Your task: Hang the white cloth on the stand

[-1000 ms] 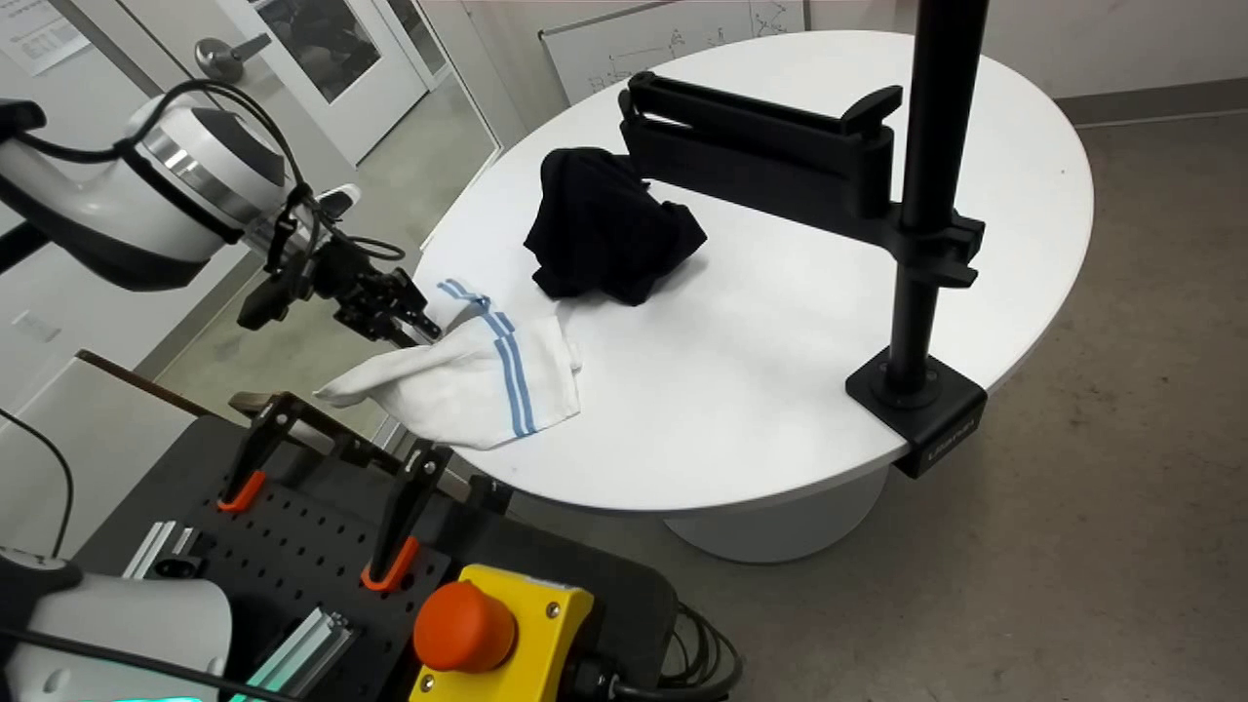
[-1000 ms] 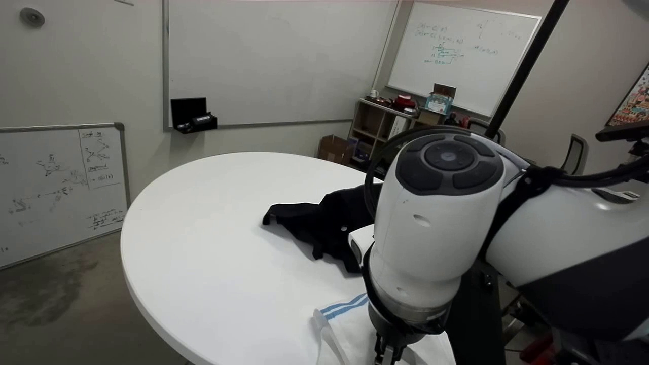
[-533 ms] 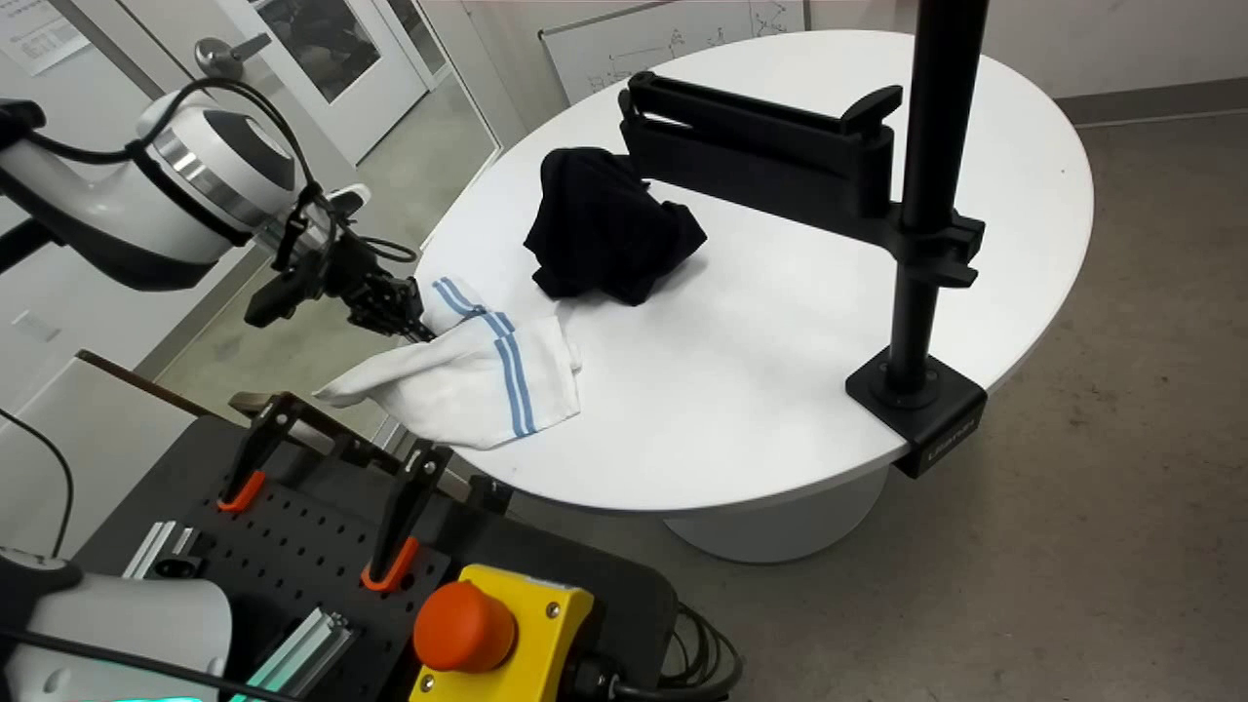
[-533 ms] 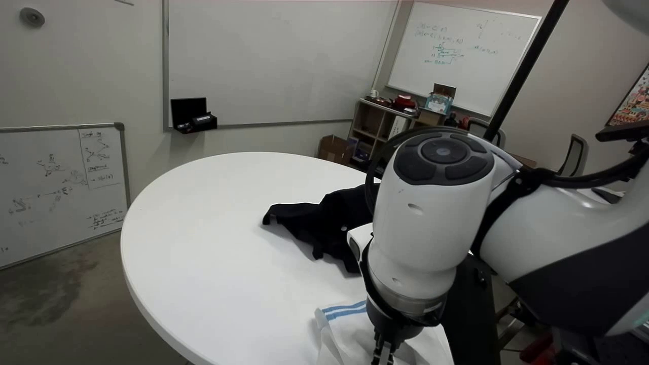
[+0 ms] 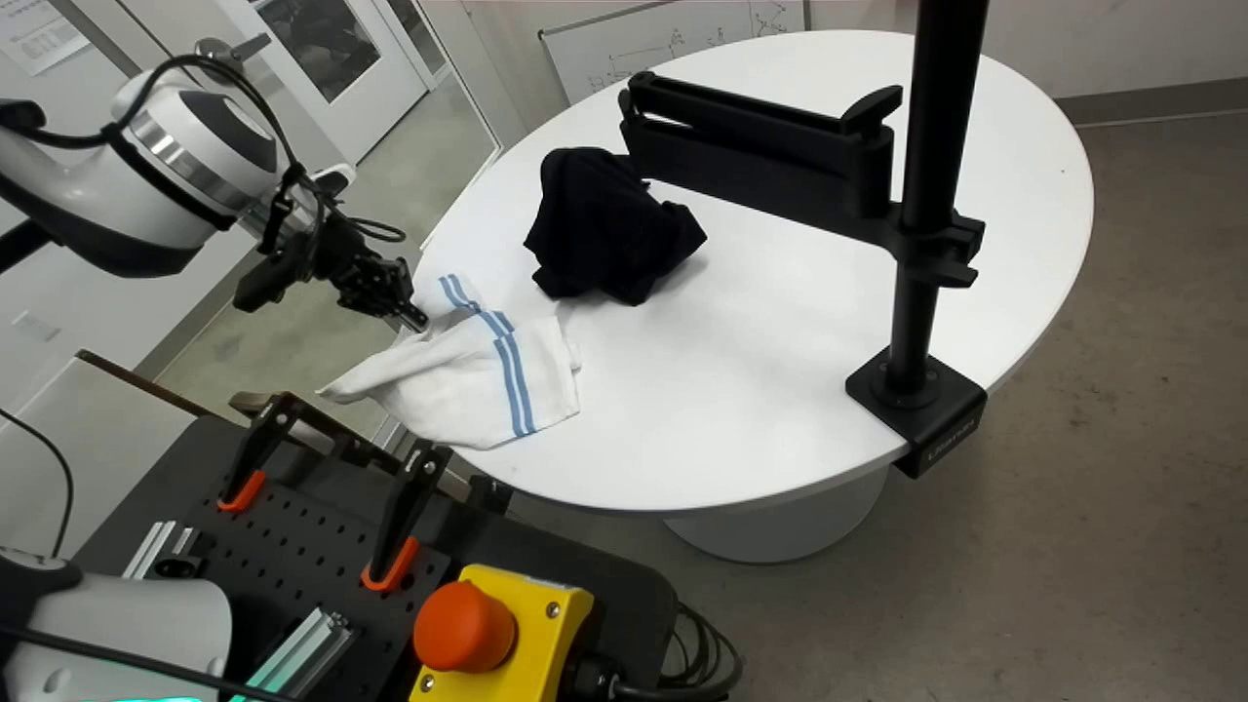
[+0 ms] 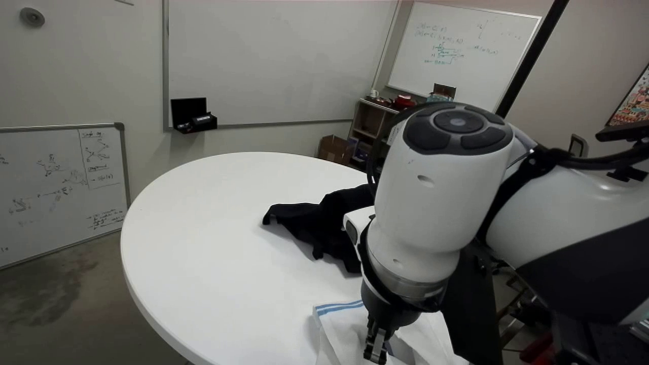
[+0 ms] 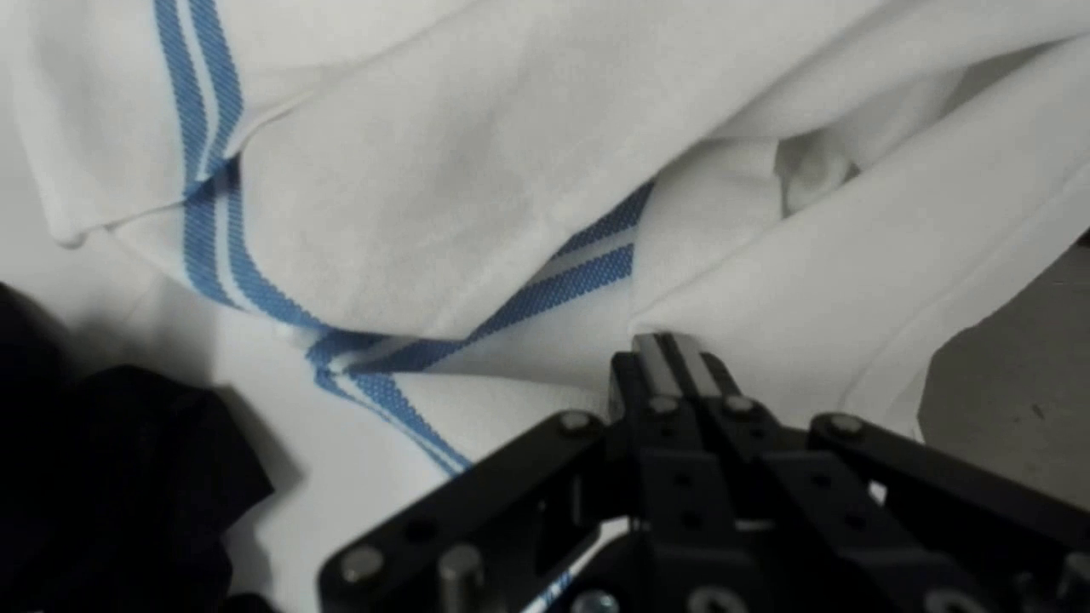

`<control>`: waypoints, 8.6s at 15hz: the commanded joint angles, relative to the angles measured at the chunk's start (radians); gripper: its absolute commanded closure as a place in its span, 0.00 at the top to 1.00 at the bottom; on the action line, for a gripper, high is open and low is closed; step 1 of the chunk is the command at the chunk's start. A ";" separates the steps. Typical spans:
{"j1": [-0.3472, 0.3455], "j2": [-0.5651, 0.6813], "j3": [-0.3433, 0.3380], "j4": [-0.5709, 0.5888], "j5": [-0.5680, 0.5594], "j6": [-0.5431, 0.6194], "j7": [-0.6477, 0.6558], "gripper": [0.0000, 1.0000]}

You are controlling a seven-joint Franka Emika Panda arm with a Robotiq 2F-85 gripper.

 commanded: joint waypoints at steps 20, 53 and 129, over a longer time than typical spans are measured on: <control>-0.173 -1.079 0.366 -0.418 0.060 -0.680 0.177 0.00; -0.589 -0.884 0.172 0.145 -0.298 -1.211 0.150 0.00; -0.587 0.215 -0.102 1.429 -0.141 -1.383 -0.532 0.02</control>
